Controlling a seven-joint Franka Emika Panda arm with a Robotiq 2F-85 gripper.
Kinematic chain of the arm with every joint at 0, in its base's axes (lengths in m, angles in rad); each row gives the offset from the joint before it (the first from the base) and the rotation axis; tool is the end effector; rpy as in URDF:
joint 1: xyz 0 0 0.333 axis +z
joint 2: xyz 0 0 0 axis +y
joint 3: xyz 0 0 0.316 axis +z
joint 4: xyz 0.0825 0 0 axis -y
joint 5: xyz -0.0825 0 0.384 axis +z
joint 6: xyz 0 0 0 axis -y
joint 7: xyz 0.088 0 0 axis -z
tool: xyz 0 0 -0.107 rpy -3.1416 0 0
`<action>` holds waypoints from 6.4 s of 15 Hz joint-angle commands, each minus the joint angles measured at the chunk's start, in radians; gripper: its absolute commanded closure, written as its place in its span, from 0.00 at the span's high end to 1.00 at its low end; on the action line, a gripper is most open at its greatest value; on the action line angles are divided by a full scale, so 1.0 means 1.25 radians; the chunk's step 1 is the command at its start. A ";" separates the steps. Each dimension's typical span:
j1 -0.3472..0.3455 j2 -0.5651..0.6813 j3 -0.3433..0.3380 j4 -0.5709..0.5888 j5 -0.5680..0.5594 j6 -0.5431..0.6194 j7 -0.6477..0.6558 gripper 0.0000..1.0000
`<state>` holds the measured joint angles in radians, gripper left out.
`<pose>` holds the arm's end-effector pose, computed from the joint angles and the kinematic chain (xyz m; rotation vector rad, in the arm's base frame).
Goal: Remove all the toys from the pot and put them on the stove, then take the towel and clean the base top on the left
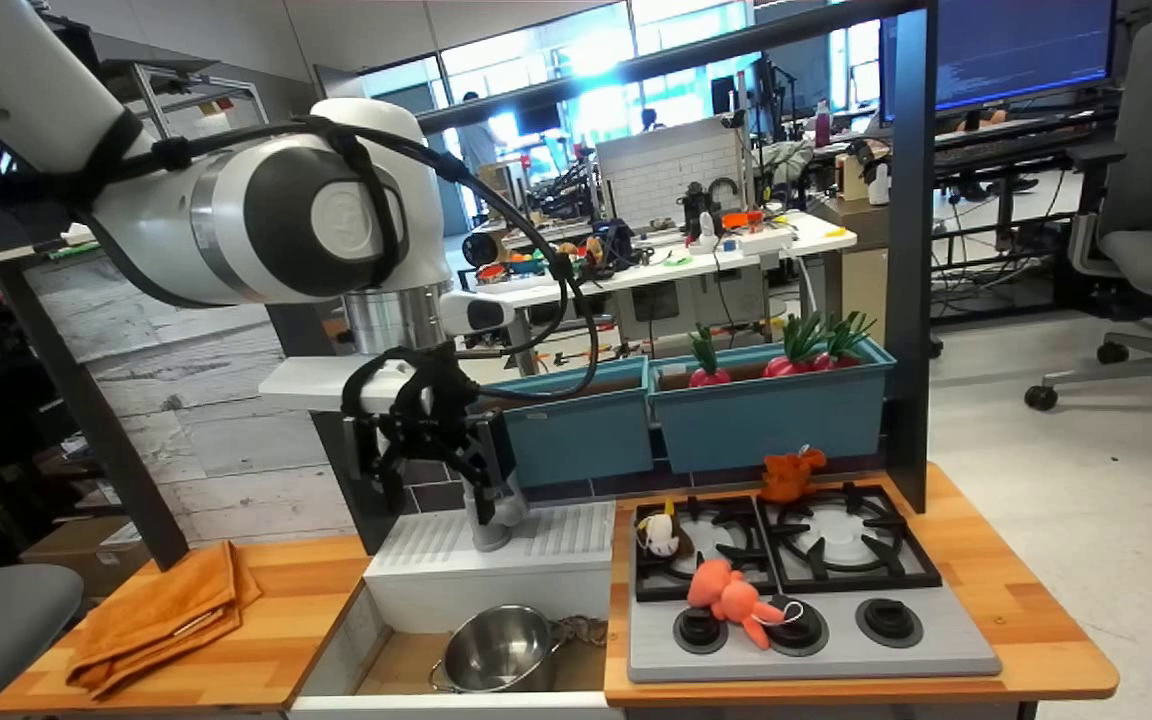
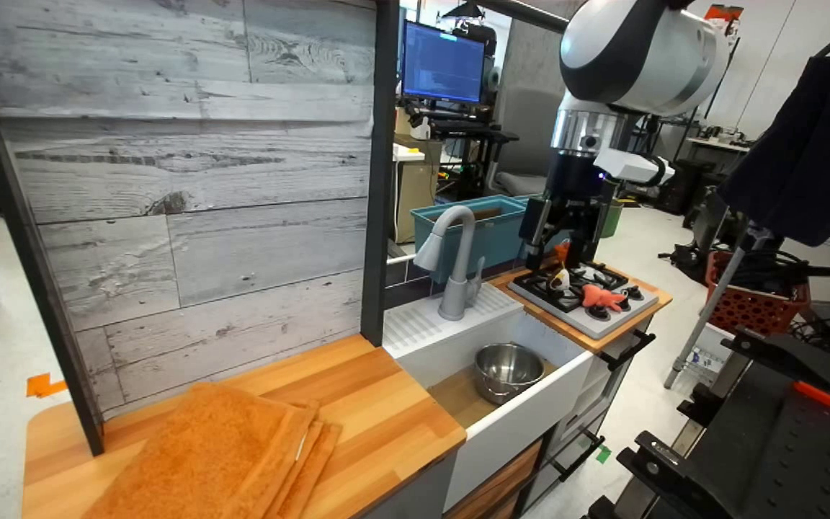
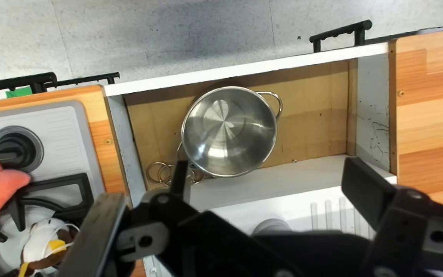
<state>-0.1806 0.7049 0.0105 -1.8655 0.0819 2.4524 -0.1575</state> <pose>0.6104 -0.1050 0.1252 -3.0610 0.1240 0.1648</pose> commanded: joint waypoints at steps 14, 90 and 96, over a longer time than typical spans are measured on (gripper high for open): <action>0.178 0.042 0.230 -0.099 -0.001 0.256 -0.054 1.00; 0.598 0.491 0.020 0.465 -0.140 0.021 0.420 1.00; 0.538 0.412 -0.058 0.346 -0.148 -0.048 0.451 1.00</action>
<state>0.5396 1.2523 -0.0074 -1.3473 -0.0912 2.4099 0.3770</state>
